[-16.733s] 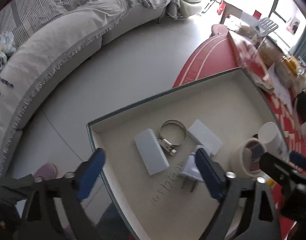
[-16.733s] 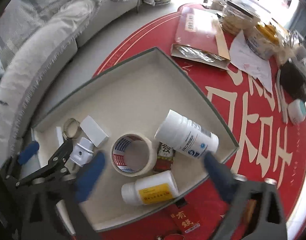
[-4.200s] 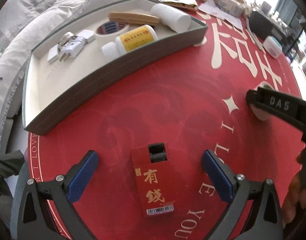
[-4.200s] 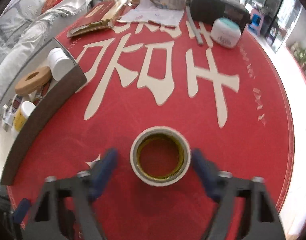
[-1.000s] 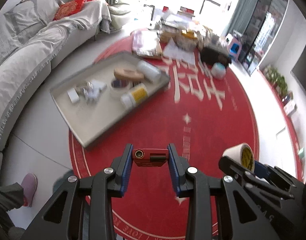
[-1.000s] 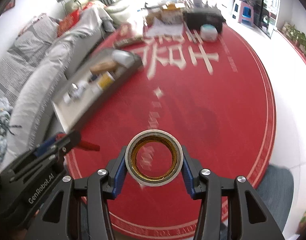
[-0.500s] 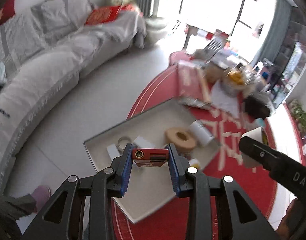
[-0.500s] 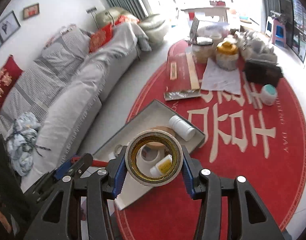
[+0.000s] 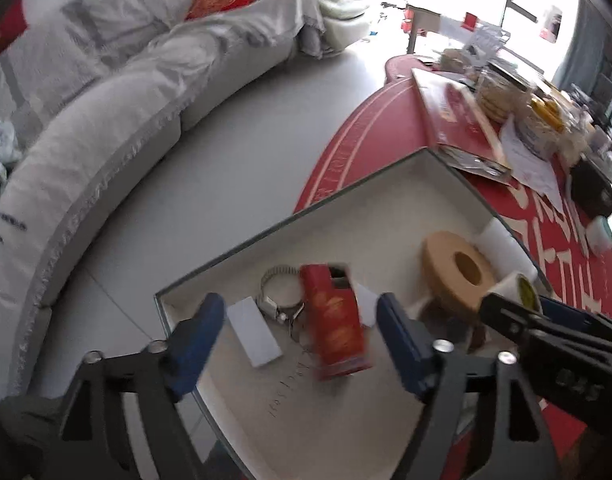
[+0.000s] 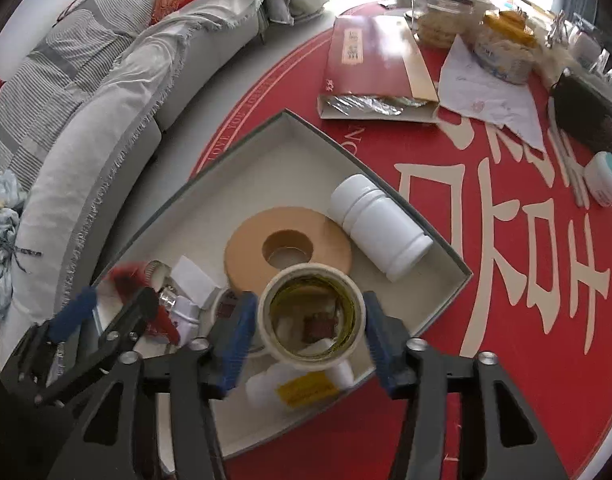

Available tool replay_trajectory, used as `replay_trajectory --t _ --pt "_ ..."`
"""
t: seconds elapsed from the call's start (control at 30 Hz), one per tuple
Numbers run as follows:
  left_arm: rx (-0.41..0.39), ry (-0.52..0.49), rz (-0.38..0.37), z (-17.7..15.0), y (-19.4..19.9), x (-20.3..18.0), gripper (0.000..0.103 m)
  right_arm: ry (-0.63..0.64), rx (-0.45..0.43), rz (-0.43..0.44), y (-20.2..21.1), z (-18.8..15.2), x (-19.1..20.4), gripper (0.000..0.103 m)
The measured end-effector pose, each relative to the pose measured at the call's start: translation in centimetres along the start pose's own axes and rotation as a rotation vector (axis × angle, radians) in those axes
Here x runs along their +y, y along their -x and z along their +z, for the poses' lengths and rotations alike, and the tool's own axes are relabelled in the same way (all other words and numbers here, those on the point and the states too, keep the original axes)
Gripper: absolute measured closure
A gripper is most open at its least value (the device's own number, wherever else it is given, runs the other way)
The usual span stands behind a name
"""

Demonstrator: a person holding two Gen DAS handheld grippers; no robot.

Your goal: Organize rigid objects

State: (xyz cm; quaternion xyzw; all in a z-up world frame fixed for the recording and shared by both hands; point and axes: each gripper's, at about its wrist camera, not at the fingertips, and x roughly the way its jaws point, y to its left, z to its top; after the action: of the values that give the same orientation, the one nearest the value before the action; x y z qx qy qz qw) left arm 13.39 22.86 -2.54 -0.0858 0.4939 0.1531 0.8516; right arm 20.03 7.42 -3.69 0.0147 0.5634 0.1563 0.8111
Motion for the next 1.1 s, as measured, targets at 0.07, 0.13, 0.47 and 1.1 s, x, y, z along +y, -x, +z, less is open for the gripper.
replay_trajectory --t 0.07,0.13,0.47,1.1 --pt "-0.004 0.022 -0.013 0.2 0.0 0.7 0.013 -0.014 -0.03 0.028 0.5 0.1 -0.6 0.0" --pt "-0.031 0.011 0.011 0.3 0.9 0.8 0.006 -0.008 -0.049 0.068 1.4 0.1 -1.1 0.0" --pt "-0.009 0.033 -0.14 -0.8 4.0 0.9 0.001 -0.07 -0.114 0.102 6.0 -1.5 -1.9 0.0" --pt "0.093 0.007 -0.058 -1.4 4.0 0.3 0.001 -0.041 0.057 -0.014 5.5 -3.4 -0.8 0.0"
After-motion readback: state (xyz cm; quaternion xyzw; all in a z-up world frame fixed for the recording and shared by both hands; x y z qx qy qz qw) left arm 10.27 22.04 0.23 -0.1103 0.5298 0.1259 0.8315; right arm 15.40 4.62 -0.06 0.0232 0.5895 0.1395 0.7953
